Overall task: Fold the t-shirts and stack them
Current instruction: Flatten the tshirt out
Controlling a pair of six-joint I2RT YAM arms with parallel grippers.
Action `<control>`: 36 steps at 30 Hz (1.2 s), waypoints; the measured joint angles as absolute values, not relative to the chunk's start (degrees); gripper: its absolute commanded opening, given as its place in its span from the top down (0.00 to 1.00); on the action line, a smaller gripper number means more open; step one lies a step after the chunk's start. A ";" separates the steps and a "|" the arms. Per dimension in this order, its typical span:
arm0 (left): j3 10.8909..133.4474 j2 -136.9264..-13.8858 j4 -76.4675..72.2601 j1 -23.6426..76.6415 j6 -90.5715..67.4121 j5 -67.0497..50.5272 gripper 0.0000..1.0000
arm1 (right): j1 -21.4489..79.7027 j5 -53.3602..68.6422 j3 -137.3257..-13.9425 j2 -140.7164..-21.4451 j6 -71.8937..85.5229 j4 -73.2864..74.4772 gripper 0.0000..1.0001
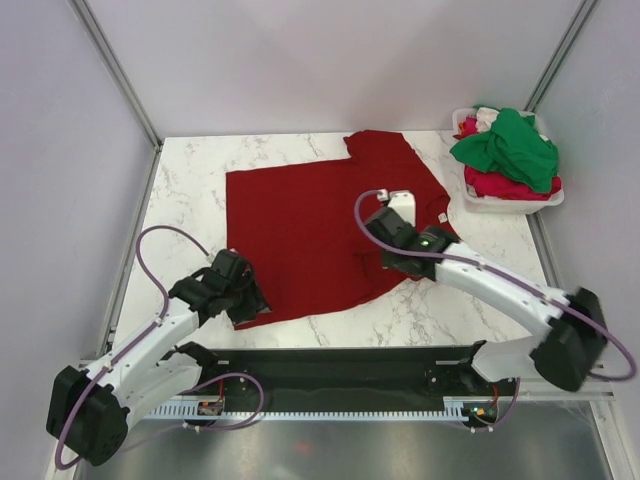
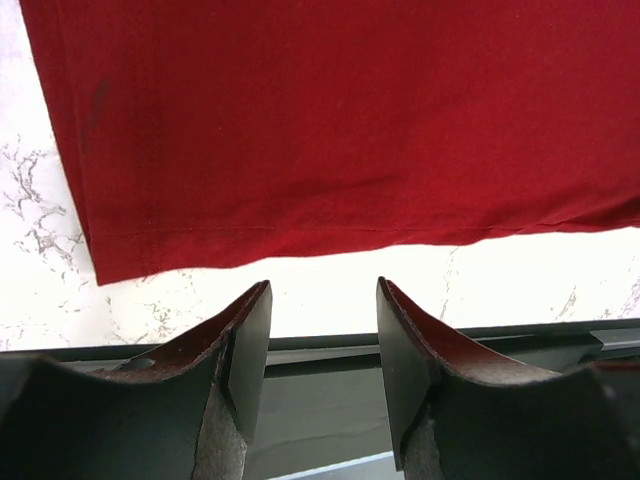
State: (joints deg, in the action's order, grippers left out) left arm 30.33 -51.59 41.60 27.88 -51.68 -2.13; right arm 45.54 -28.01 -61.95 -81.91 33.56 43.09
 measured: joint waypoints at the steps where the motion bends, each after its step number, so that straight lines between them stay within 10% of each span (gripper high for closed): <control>1: 30.20 -51.29 41.63 27.88 -51.79 -2.24 0.46 | 45.52 -29.45 -61.95 -77.84 34.33 43.90 1.00; 17: 26.35 -49.17 41.93 30.33 -57.98 -4.91 0.46 | 45.47 -34.52 -51.03 -38.06 57.19 63.26 1.00; 36: 22.44 -35.22 50.04 32.88 -70.96 6.22 0.41 | 45.47 -29.52 -47.64 -27.64 58.24 72.01 1.00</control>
State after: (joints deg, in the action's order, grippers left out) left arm 22.44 -35.22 50.04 32.88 -70.96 6.22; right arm 45.47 -29.52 -47.64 -27.64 58.24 72.01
